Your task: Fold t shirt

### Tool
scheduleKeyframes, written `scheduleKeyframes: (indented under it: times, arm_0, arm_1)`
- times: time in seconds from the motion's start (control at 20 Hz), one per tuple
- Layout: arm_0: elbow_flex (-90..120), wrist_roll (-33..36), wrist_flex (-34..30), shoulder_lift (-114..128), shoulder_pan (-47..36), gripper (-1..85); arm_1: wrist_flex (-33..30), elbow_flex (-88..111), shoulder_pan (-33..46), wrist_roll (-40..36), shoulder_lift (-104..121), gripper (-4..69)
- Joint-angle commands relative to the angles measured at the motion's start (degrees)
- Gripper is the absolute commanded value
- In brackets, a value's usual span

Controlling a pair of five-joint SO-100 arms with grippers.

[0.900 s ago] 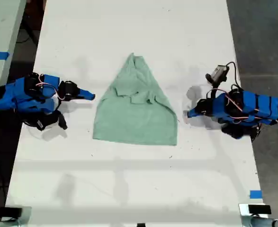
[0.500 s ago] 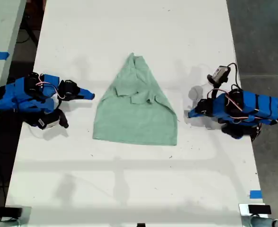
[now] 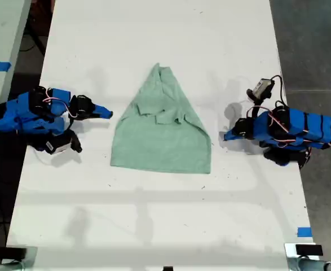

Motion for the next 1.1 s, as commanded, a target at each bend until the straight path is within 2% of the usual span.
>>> scheduleKeyframes:
  times: [0.0, 0.3, 0.4, 0.65, 0.75, 0.85, 1.0, 1.05]
  arm_0:
    - [0.53, -0.70, 0.00, 0.35, -0.35, 0.1]
    - [0.53, -0.70, 0.00, 0.35, -0.35, 0.1]
    - [0.53, -0.70, 0.09, 0.35, -0.26, 0.1]
    - [0.44, -0.44, 0.09, 0.35, 0.53, 0.1]
    - [0.44, -0.70, 0.18, 0.35, 0.79, 0.1]
    - [0.44, -0.35, 0.18, 0.35, 0.09, 0.1]
    - [0.44, -0.70, 0.26, 0.35, 0.62, 0.1]
    - [0.44, -0.79, 0.26, 0.35, 0.79, 0.1]
  arm_1:
    - [0.00, 2.20, 0.00, 0.35, 0.70, -1.4]
    - [0.00, 2.20, 0.09, 1.58, 0.70, -1.3]
    - [2.02, 1.05, 2.46, 0.26, 0.70, -1.2]
    - [1.93, 1.14, 1.76, 3.25, 0.35, -0.8]
    - [1.49, -0.35, 0.62, 5.89, 0.00, 3.4]
    - [0.35, -5.98, 0.70, 5.27, -5.36, 10.0]
    - [-4.92, -22.06, -4.13, 8.35, -36.56, 25.7]
    - [-7.03, -29.00, -6.94, 9.67, -49.57, 27.5]
